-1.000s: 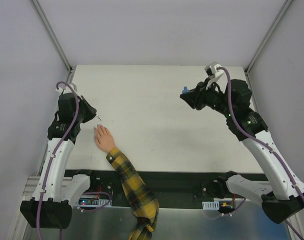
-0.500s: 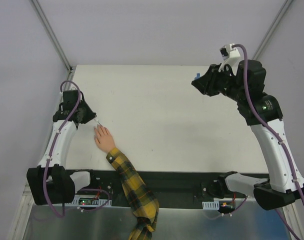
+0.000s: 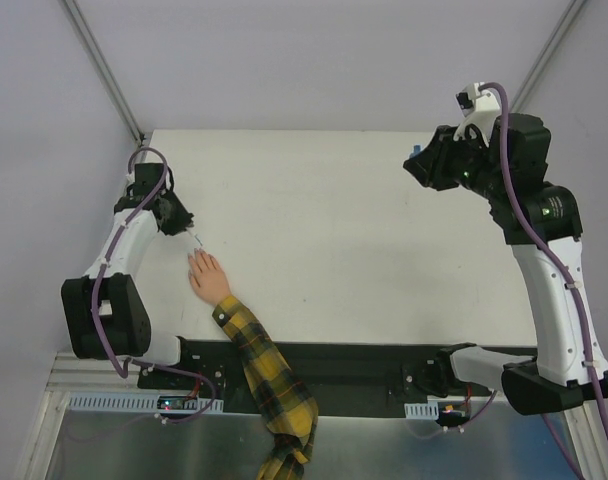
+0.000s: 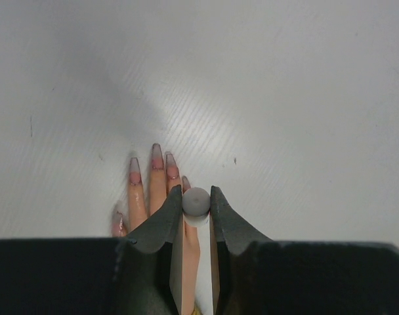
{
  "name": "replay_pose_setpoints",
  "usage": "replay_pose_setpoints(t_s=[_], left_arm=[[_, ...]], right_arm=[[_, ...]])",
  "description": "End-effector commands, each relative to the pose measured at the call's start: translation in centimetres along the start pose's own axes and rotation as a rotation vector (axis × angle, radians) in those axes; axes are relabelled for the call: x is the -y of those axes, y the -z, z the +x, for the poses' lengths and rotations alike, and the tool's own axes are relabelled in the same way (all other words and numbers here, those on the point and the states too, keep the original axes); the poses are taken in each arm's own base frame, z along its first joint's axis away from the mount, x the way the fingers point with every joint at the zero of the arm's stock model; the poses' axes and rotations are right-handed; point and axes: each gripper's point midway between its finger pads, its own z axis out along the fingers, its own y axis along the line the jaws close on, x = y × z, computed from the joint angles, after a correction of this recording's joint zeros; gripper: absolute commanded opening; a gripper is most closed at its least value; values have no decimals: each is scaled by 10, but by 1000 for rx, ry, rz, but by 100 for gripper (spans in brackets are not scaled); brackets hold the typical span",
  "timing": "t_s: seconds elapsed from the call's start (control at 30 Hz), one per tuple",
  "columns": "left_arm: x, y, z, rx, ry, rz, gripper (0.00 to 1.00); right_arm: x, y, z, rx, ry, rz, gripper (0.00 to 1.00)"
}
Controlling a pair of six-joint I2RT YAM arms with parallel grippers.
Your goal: Paint the nails
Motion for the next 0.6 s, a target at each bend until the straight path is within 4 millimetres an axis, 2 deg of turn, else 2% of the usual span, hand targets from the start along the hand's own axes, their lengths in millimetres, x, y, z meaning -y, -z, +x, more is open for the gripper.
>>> replay_pose_setpoints(t_s=[0.0, 0.23, 0.57], left_arm=[[2, -4, -20, 30, 1, -18, 0], [-2, -28, -9, -27, 18, -32, 0], [-7, -46, -6, -43, -9, -49, 0]], right_arm=[[2, -5, -6, 7, 5, -16, 0], [5, -11, -4, -17, -4, -30, 0], [8, -22, 1, -50, -25, -39, 0]])
